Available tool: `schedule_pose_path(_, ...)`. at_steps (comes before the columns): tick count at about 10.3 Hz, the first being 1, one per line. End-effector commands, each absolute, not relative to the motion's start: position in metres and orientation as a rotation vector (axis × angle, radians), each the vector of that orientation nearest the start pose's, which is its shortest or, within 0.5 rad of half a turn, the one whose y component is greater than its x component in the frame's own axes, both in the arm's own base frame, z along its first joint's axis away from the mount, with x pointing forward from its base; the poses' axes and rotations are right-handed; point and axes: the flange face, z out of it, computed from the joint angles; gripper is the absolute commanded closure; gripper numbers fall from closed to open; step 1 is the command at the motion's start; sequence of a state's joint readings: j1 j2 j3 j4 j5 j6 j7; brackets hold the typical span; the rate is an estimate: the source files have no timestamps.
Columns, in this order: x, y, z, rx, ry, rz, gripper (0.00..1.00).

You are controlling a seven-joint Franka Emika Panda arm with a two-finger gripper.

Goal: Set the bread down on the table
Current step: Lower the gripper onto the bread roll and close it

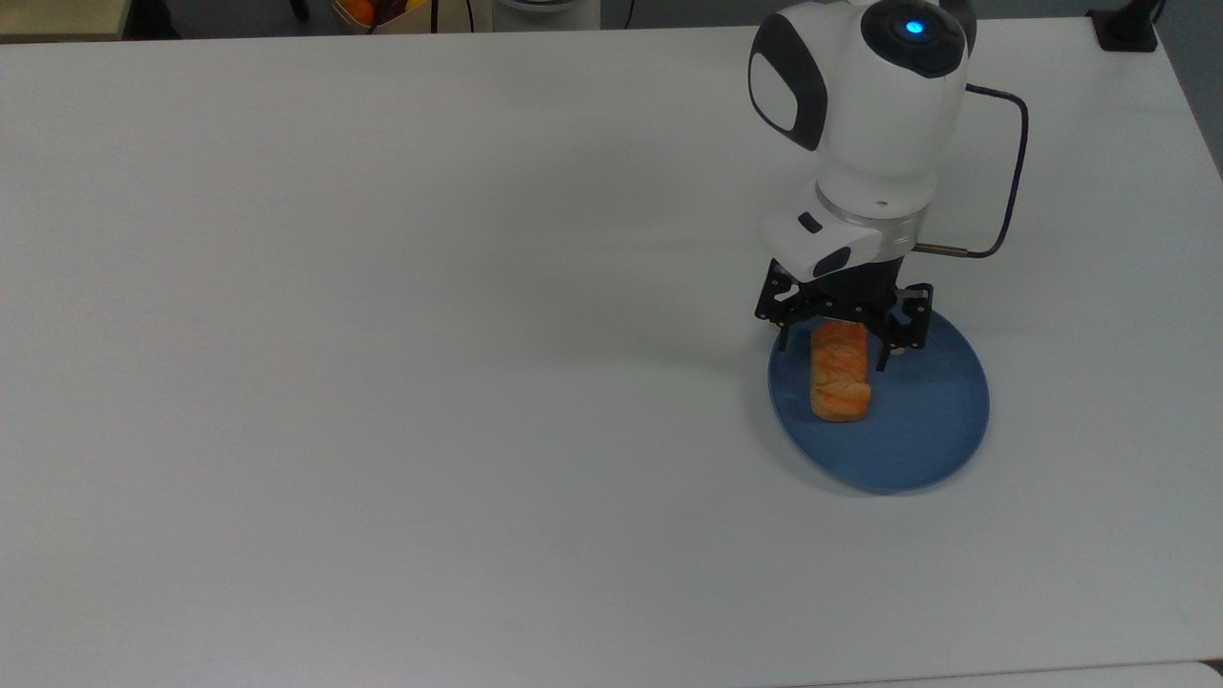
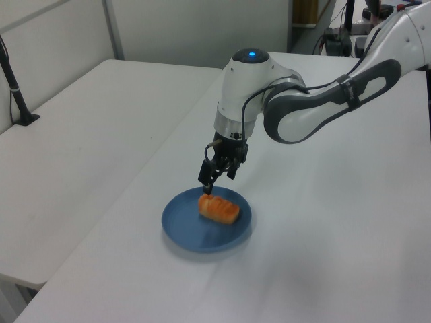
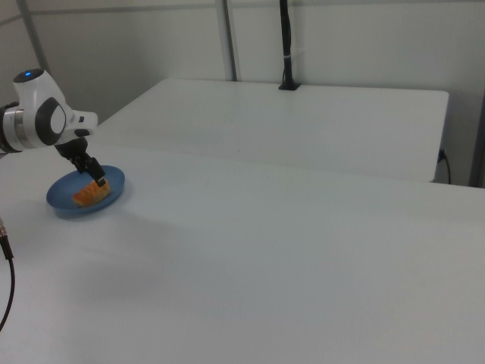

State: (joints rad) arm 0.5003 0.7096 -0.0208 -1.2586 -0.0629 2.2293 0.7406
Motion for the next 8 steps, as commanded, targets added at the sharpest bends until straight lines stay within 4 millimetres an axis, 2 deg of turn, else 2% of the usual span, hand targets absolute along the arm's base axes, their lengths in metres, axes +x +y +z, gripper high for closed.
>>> schedule_pose_path(1, 0.679, 0.379, 0.351, -3.030, 0.311, -0.440, 0.00)
schedule_pose_path(4, 0.678, 0.380, 0.332, -3.050, 0.312, -0.414, 0.02)
schedule_pose_path(8, 0.675, 0.389, 0.323, -3.069, 0.273, -0.452, 0.28)
